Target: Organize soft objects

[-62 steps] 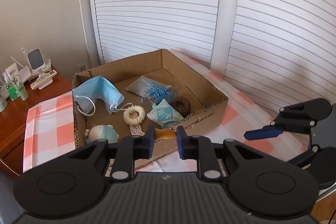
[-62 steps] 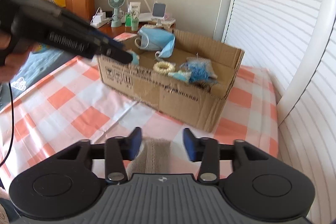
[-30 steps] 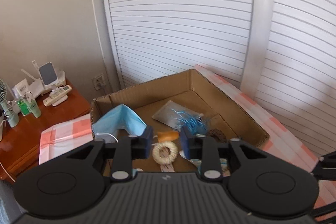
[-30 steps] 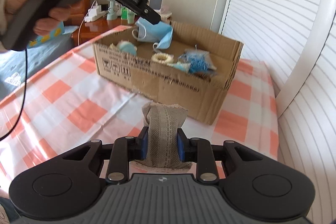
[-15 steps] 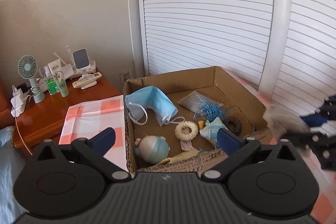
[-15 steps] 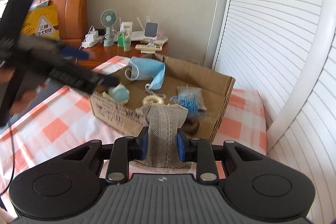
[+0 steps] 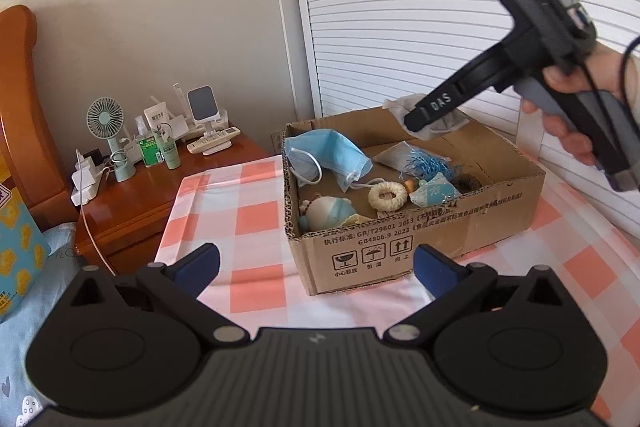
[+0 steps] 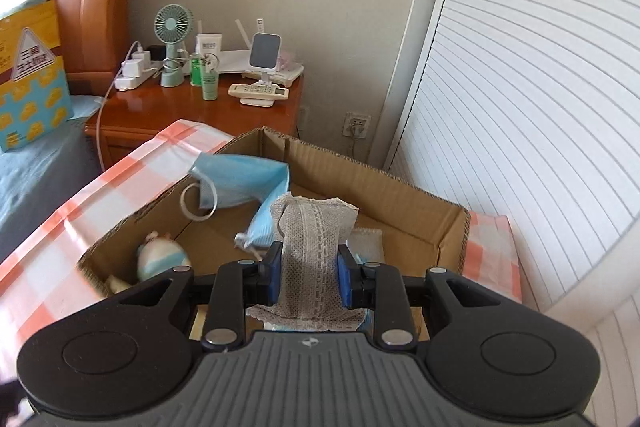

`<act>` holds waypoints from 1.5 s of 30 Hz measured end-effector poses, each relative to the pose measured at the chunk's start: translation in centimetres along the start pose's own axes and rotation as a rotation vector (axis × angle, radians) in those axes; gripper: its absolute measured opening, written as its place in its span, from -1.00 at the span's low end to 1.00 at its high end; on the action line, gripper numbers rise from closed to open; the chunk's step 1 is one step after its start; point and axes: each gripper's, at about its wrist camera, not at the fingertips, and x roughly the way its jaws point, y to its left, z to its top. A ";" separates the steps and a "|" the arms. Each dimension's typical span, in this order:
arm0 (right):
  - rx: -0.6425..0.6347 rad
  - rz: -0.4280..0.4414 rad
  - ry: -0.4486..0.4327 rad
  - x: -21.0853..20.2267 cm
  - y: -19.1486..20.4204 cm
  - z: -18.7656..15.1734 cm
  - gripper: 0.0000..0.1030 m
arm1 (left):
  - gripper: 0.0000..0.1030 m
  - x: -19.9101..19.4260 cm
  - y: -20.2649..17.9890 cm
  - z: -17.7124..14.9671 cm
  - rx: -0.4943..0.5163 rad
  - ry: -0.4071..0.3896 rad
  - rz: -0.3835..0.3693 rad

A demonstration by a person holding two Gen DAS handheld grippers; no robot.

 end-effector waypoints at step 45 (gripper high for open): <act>0.382 -0.254 0.061 -15.2 3.4 -12.7 1.00 | 0.99 -5.3 -3.0 1.4 -0.143 0.127 0.000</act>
